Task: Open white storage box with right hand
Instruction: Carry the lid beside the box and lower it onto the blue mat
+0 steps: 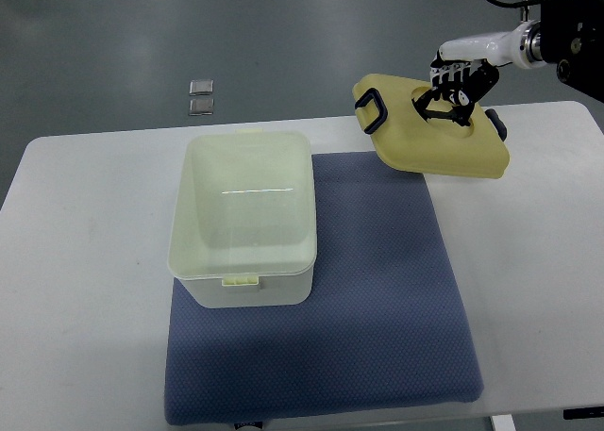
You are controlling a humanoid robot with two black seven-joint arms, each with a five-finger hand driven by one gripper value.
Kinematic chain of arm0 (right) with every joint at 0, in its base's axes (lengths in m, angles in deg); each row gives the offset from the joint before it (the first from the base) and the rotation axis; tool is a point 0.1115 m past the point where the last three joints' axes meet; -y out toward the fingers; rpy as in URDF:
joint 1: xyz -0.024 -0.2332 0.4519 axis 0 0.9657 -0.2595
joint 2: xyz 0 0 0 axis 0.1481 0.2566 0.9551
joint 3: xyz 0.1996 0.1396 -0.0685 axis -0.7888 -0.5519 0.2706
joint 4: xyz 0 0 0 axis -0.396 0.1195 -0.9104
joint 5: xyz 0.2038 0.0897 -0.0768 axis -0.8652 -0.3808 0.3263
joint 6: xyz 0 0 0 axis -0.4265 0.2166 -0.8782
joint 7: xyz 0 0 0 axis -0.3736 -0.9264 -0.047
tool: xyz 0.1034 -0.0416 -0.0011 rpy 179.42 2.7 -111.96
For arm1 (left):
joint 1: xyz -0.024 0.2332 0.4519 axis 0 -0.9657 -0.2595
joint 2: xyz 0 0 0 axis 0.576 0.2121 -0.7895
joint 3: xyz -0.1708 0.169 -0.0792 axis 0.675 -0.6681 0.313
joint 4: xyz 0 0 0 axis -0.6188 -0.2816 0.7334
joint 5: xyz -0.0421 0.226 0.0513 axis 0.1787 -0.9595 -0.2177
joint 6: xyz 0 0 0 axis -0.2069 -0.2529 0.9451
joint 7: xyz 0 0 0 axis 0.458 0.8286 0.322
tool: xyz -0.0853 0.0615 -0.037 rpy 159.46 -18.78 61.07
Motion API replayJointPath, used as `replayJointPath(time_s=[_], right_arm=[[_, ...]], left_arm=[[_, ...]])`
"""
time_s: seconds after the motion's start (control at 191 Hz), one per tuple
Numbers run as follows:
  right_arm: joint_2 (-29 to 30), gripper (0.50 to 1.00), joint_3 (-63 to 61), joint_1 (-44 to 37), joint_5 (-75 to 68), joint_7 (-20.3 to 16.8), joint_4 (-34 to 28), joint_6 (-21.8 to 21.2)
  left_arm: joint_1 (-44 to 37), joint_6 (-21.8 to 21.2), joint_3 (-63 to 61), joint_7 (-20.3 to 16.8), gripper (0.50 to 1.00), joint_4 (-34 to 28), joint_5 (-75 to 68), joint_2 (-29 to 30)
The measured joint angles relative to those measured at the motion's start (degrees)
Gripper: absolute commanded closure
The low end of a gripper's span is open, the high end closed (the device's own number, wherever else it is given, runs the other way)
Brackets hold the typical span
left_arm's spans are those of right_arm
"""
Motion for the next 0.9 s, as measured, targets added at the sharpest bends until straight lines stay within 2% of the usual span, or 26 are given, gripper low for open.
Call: replayJointPath(time_s=[0.292, 0.898], right_arm=[[-0.24, 1.0, -0.02, 0.95, 0.25, 0.21, -0.34, -3.32], [3.36, 1.0, 0.43, 2.71, 0.97, 0.52, -1.58, -5.78]], left_arm=[[0.0, 0.0, 0.0, 0.0, 0.5, 0.0, 0.0, 0.0], [0.0, 0.0, 0.0, 0.0, 0.5, -0.09, 0.0, 0.0]])
